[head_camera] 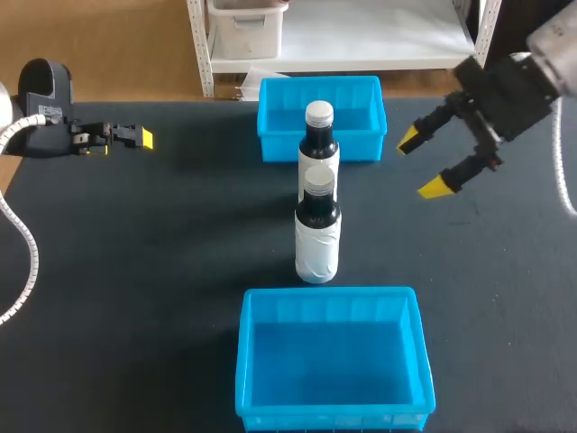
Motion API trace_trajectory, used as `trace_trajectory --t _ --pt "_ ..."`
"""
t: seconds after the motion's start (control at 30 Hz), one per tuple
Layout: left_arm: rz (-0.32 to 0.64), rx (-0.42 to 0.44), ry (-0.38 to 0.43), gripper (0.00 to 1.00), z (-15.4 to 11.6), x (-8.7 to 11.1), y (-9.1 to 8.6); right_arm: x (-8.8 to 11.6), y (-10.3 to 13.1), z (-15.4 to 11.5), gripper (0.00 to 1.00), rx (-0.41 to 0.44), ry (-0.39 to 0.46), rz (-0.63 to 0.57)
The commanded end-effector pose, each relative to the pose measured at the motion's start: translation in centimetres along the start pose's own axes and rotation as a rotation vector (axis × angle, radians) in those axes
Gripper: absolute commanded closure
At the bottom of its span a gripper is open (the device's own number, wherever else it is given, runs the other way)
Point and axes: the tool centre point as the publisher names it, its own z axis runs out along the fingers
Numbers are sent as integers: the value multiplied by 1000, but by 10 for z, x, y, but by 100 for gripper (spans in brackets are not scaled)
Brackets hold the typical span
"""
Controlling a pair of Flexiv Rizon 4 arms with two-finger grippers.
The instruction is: Pick up the bottle, and place it in the far bin if it is heavy, or in the near bin if it is light.
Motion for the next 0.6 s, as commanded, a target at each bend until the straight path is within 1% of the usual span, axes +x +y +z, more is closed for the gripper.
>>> trace_trajectory --t 0.03,0.17,0.27,0.37,0.47,0.6 --pt "0 0 0 0 0 0 0 -7 7 16 0 52 -10 10" --pt "0 0 0 0 0 0 0 -14 10 34 0 83 -23 20" --pt "0 0 0 0 0 0 0 -16 9 45 0 97 -44 33" --pt "0 0 0 0 0 0 0 -18 7 53 0 100 -66 41" --pt "0 0 0 0 0 0 0 -25 7 62 0 100 -60 41" --pt "0 0 0 0 0 0 0 -33 6 70 0 91 -74 37"
